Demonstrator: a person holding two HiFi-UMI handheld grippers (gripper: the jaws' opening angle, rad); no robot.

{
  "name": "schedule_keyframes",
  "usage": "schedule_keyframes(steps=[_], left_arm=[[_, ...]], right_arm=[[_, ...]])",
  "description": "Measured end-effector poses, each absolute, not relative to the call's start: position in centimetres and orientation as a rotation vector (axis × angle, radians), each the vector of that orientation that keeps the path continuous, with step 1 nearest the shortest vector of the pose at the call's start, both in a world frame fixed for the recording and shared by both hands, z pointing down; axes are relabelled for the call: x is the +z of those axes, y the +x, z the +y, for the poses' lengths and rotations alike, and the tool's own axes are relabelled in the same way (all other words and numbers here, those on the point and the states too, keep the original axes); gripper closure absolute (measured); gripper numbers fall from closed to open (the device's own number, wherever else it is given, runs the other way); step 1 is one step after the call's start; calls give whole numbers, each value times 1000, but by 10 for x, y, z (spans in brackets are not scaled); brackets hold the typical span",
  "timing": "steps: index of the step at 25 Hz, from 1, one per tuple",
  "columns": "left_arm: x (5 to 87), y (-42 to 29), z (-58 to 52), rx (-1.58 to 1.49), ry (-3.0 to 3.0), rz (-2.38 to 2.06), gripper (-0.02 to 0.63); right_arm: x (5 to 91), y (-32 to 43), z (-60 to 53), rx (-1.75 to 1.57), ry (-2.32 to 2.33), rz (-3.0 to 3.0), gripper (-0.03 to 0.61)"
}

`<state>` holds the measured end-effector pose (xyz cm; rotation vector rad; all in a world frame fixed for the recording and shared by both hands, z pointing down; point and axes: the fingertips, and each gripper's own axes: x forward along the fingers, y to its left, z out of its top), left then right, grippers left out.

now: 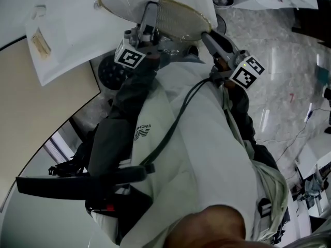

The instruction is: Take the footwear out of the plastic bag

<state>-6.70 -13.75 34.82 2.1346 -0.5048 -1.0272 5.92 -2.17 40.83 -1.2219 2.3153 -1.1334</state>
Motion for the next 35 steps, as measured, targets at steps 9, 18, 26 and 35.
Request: schedule_keyframes(steps=[9,18,26,35], left_arm=[[335,-83,-136,-1124,2088,-476,440],[326,-79,-130,-1176,2053,-452,442],[319,-83,-131,-1194,2079,-492,442],[312,-82,-130,-1210,2082,-456,448]], right_arm=[[369,58,-13,-1027,-916,2300,532],[349,62,-4,-1010,-722,2170,535],[342,50,-10,-952,-752,2264,459],[346,40,-16,-971,-756,2367,526]])
